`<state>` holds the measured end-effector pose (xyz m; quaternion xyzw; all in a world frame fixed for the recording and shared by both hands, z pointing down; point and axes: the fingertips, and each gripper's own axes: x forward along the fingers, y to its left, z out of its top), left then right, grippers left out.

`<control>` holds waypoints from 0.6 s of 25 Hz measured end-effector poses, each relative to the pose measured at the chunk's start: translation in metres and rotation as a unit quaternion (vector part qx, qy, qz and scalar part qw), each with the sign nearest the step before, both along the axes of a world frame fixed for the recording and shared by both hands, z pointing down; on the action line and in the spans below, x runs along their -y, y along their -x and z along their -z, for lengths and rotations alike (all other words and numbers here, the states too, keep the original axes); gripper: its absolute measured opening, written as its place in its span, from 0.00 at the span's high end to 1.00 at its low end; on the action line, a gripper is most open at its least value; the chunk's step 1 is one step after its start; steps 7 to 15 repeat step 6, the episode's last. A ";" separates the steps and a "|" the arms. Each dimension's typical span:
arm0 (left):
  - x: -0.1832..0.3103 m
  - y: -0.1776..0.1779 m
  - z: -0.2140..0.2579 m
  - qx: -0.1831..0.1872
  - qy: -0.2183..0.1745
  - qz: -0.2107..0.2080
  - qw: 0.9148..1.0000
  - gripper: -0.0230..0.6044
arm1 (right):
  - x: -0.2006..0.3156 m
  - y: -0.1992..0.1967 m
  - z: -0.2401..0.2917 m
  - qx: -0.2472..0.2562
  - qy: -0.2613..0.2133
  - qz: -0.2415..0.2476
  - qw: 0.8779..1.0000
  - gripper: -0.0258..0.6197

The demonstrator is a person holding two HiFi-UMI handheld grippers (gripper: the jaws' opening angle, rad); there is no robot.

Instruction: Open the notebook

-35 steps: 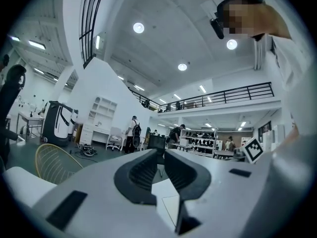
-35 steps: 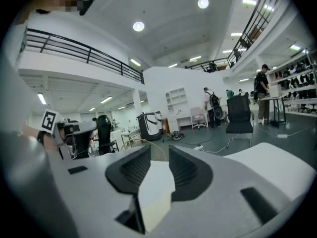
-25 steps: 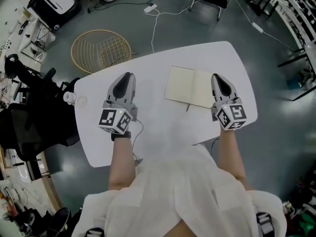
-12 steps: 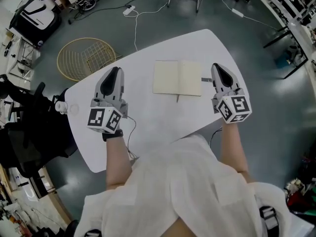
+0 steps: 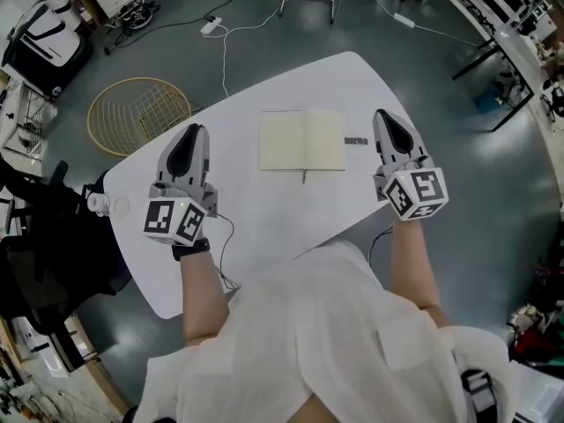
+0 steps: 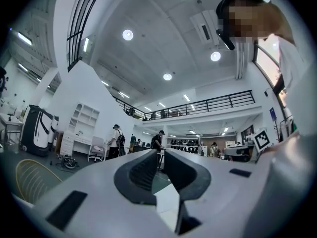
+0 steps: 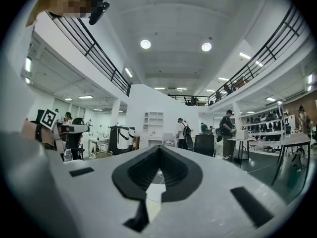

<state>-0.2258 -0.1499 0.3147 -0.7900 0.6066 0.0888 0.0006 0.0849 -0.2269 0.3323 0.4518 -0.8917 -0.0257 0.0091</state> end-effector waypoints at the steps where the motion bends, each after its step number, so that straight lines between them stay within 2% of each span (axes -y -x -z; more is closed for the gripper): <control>1: -0.001 0.001 -0.001 -0.001 0.000 0.002 1.000 0.89 | 0.000 0.001 0.000 -0.001 -0.001 0.001 1.000 0.96; 6: -0.005 0.009 -0.006 0.008 0.004 0.012 1.000 0.89 | -0.001 0.016 -0.004 -0.008 -0.003 0.014 1.000 0.96; 15: -0.005 0.009 -0.006 0.008 0.004 0.012 1.000 0.89 | -0.001 0.016 -0.004 -0.008 -0.003 0.014 1.000 0.96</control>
